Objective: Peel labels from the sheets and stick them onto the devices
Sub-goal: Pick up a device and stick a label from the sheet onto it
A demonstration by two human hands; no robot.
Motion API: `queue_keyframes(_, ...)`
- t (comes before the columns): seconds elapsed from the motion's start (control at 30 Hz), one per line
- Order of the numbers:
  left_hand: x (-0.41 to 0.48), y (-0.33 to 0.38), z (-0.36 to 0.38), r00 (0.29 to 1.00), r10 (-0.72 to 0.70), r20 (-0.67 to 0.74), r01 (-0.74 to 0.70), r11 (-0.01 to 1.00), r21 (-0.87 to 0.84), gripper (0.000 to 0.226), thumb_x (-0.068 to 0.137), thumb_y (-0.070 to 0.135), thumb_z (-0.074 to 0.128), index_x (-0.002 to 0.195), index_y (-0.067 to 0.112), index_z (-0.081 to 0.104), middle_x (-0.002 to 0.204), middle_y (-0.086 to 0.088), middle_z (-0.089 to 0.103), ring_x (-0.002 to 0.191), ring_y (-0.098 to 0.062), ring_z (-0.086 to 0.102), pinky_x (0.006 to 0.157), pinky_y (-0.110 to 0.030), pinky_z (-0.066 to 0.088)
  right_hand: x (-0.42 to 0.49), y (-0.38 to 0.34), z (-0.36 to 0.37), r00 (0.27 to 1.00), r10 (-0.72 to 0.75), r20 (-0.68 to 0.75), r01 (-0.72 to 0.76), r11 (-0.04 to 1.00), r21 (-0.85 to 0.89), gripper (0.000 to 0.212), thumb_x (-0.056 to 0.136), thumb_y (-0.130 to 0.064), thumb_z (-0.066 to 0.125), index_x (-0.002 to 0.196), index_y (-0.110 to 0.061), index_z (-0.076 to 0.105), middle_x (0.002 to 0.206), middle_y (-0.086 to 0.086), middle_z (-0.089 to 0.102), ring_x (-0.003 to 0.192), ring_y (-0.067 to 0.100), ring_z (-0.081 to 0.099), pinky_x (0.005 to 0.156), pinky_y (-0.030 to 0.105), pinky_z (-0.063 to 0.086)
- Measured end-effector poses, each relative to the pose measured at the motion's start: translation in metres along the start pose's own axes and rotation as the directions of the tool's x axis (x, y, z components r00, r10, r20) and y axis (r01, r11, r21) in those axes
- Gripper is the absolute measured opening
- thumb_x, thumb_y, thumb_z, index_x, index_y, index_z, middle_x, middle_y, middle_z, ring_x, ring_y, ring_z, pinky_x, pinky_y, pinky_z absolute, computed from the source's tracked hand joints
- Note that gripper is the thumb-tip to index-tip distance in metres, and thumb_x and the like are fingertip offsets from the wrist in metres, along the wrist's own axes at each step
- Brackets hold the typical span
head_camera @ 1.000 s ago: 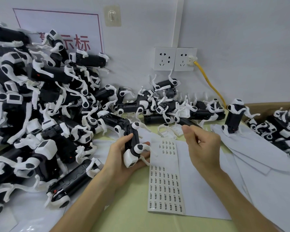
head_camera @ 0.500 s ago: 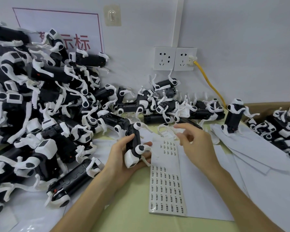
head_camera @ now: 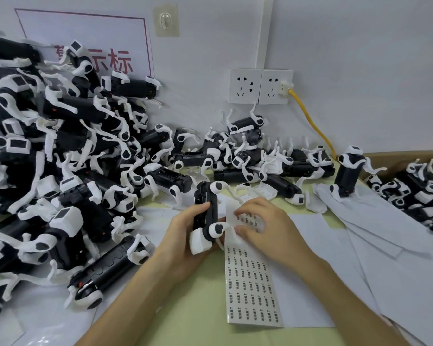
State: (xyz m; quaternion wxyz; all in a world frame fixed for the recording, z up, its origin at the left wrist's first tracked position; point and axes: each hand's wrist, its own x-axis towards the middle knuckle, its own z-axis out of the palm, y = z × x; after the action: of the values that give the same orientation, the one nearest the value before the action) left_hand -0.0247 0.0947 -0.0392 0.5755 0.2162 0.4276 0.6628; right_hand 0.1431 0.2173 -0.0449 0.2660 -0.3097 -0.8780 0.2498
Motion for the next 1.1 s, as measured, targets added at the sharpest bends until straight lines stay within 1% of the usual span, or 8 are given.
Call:
queue_keyframes(0.13, -0.002, 0.0, 0.002, 1.0, 0.001, -0.027, -0.001, 1.0, 0.003, 0.029, 0.08, 0.032, 0.071, 0.096, 0.009, 0.08, 0.102, -0.015, 0.071, 0.08, -0.027, 0.069, 0.073, -0.036, 0.054, 0.0, -0.003, 0.0, 1.0, -0.001, -0.014, 0.001, 1.0, 0.031, 0.03, 0.082, -0.036, 0.081, 0.111, -0.036, 0.073, 0.114, -0.023, 0.059, 0.11, 0.007, 0.059, 0.101, 0.041, 0.047)
queue_keyframes(0.3, -0.006, -0.005, 0.012, 1.0, -0.014, -0.026, 0.016, 0.997, 0.073, 0.06, 0.074, 0.032, 0.075, 0.124, 0.0, 0.066, 0.111, -0.02, 0.069, 0.096, -0.031, 0.065, 0.083, -0.038, 0.051, -0.001, -0.003, 0.004, 0.999, -0.045, -0.011, 0.045, 0.998, 0.045, 0.028, 0.084, -0.029, 0.079, 0.112, -0.032, 0.075, 0.114, -0.024, 0.06, 0.11, 0.002, 0.059, 0.098, 0.033, 0.048)
queue_keyframes(0.37, -0.007, -0.005, 0.014, 1.0, -0.003, -0.015, 0.003, 0.998, 0.058, 0.057, 0.074, 0.032, 0.074, 0.12, -0.001, 0.065, 0.105, -0.017, 0.068, 0.091, -0.028, 0.065, 0.077, -0.035, 0.052, 0.0, -0.002, 0.005, 0.999, -0.039, -0.029, 0.042, 0.994, 0.097, 0.022, 0.087, -0.029, 0.079, 0.108, -0.03, 0.078, 0.11, -0.023, 0.063, 0.107, -0.001, 0.06, 0.095, 0.025, 0.048)
queue_keyframes(0.5, -0.007, -0.005, 0.012, 1.0, 0.01, -0.015, -0.009, 0.998, 0.066, 0.065, 0.076, 0.032, 0.072, 0.127, -0.007, 0.061, 0.112, -0.019, 0.068, 0.098, -0.031, 0.065, 0.086, -0.04, 0.049, 0.002, -0.002, 0.008, 0.99, 0.017, -0.141, 0.008, 0.985, 0.174, 0.02, 0.081, -0.017, 0.084, 0.097, -0.027, 0.079, 0.101, -0.016, 0.069, 0.099, -0.001, 0.063, 0.086, 0.008, 0.042)
queue_keyframes(0.63, -0.006, -0.006, 0.009, 0.999, 0.031, 0.012, -0.032, 0.997, 0.074, 0.049, 0.076, 0.034, 0.075, 0.116, 0.005, 0.071, 0.11, -0.017, 0.07, 0.095, -0.029, 0.067, 0.085, -0.04, 0.05, 0.0, -0.006, 0.007, 0.985, 0.027, -0.168, 0.007, 0.98, 0.198, 0.022, 0.077, -0.014, 0.087, 0.096, -0.023, 0.08, 0.098, -0.014, 0.071, 0.098, -0.003, 0.063, 0.082, 0.003, 0.037)
queue_keyframes(0.83, -0.01, -0.004, 0.011, 1.0, 0.025, 0.019, -0.026, 0.998, 0.053, 0.03, 0.074, 0.032, 0.074, 0.097, 0.013, 0.071, 0.083, -0.002, 0.066, 0.07, -0.017, 0.065, 0.057, -0.026, 0.053, -0.001, -0.008, 0.005, 0.978, -0.008, -0.207, 0.055, 0.973, 0.223, 0.015, 0.078, -0.008, 0.087, 0.089, -0.017, 0.082, 0.094, -0.013, 0.073, 0.094, -0.002, 0.065, 0.082, 0.005, 0.04)
queue_keyframes(0.97, -0.012, -0.004, 0.015, 0.992, 0.057, 0.11, -0.07, 0.991, 0.117, 0.018, 0.072, 0.029, 0.074, 0.089, 0.024, 0.076, 0.08, 0.002, 0.066, 0.07, -0.013, 0.065, 0.058, -0.025, 0.053, 0.0, -0.006, 0.006, 0.975, -0.019, -0.223, 0.068, 0.974, 0.215, 0.01, 0.077, -0.005, 0.087, 0.079, -0.013, 0.08, 0.088, -0.011, 0.071, 0.088, 0.003, 0.066, 0.078, 0.012, 0.047)
queue_keyframes(1.1, -0.013, -0.003, 0.017, 0.988, 0.072, 0.135, -0.095, 0.979, 0.179, 0.034, 0.06, 0.037, 0.079, 0.093, 0.027, 0.076, 0.08, 0.001, 0.061, 0.073, -0.015, 0.06, 0.063, -0.027, 0.051, 0.0, -0.004, 0.008, 0.973, 0.02, -0.232, 0.037, 0.97, 0.241, 0.016, 0.074, -0.006, 0.088, 0.072, -0.017, 0.076, 0.084, -0.014, 0.071, 0.086, 0.008, 0.067, 0.076, 0.032, 0.055)
